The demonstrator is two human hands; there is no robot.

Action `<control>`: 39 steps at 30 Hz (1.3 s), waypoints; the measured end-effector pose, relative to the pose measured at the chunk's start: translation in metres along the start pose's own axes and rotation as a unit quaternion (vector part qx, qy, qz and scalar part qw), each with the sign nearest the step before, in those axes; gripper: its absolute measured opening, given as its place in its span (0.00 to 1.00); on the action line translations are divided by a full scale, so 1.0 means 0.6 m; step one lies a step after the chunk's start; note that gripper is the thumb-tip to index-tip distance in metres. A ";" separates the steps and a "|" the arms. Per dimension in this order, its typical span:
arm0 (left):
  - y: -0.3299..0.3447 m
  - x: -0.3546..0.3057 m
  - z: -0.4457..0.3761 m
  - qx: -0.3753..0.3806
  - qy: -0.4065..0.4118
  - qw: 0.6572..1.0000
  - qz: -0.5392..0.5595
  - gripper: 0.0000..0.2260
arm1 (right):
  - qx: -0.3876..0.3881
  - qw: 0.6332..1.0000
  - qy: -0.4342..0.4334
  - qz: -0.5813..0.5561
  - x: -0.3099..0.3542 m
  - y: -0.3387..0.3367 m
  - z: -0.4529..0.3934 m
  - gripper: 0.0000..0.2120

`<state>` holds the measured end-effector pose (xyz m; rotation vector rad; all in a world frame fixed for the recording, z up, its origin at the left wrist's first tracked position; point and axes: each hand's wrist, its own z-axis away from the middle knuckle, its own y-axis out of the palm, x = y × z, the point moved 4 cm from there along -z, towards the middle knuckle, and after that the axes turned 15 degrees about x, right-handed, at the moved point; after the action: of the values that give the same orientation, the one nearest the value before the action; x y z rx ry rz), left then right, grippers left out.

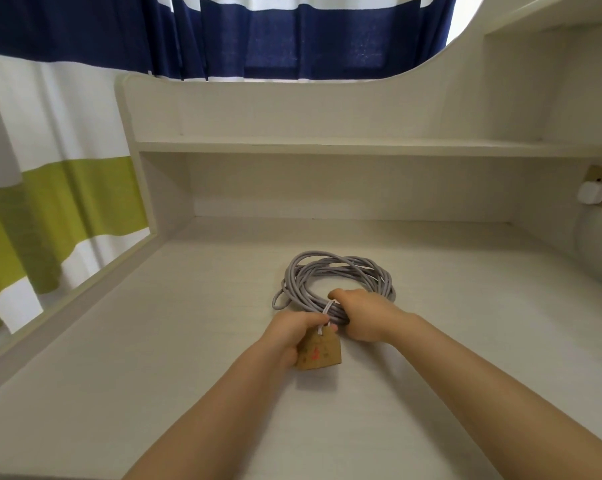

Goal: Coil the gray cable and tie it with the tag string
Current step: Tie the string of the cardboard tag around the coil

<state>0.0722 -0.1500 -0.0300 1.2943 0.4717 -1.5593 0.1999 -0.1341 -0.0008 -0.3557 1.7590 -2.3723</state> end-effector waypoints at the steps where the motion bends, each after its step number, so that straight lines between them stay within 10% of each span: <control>1: -0.001 0.000 -0.001 -0.002 -0.001 1.000 0.000 0.04 | -0.004 1.000 -0.001 -0.011 -0.003 -0.001 0.006 0.29; 7: -0.002 0.003 -0.005 -0.040 0.042 0.998 -0.029 0.07 | -0.180 0.969 0.004 -0.167 0.004 -0.013 0.063 0.07; 16: 0.003 -0.002 0.005 -0.067 0.062 0.994 -0.056 0.12 | 0.029 0.945 0.032 -0.325 0.028 0.024 0.067 0.10; 24: -0.008 -0.005 0.032 -0.030 0.022 0.993 -0.113 0.08 | -0.047 0.841 0.023 -0.539 0.002 -0.011 0.073 0.11; 33: 0.003 0.003 0.049 0.031 0.036 0.995 -0.085 0.10 | -0.129 0.872 0.062 -0.468 0.000 -0.007 0.055 0.12; 39: 0.001 -0.004 0.061 0.039 0.026 0.996 -0.078 0.10 | -0.075 0.819 0.048 -0.567 0.006 -0.004 0.058 0.12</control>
<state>0.0546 -0.1782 -0.0152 1.3880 0.5610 -1.6906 0.2065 -0.1662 0.0113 -1.7641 2.1141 -2.9126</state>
